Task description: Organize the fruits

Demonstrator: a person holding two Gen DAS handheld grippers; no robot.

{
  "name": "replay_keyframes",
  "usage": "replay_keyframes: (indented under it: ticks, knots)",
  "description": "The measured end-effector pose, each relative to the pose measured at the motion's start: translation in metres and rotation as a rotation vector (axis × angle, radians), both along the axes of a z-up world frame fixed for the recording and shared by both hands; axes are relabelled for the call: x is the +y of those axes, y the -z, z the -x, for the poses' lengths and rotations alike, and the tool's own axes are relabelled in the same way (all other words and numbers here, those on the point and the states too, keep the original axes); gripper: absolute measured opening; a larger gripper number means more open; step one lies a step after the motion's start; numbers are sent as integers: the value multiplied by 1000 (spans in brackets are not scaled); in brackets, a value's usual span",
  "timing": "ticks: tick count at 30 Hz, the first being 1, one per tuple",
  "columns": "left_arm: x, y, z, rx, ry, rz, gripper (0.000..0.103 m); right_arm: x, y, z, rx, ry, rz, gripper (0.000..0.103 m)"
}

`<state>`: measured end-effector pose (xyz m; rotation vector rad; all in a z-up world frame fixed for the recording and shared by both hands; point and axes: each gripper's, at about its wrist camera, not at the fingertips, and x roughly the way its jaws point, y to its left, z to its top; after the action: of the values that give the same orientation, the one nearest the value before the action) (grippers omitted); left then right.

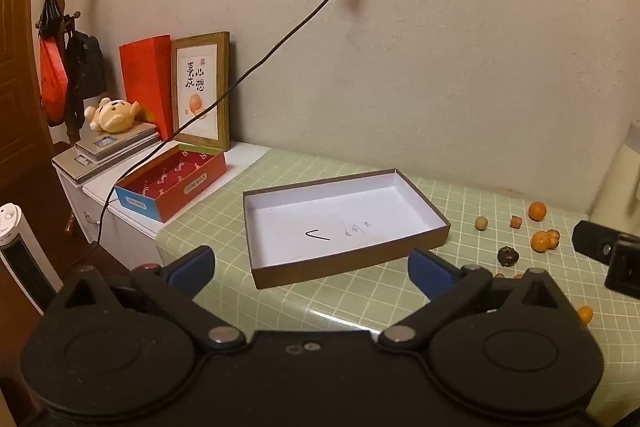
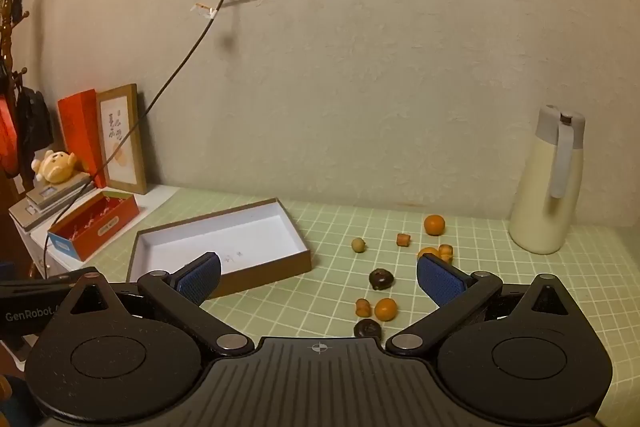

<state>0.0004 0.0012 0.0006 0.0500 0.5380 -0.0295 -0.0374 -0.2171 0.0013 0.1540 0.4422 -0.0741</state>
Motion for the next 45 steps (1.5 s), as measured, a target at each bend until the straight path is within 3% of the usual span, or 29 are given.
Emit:
replay_keyframes:
  ticks: [11,45]
  knots:
    - [-8,9,-4,7,-7,-6,97,-1,-5,1,3,0,-11,103]
    - [-3,-1,-1,-14,1,3,97,5,2,1,-3,-15,-9,103]
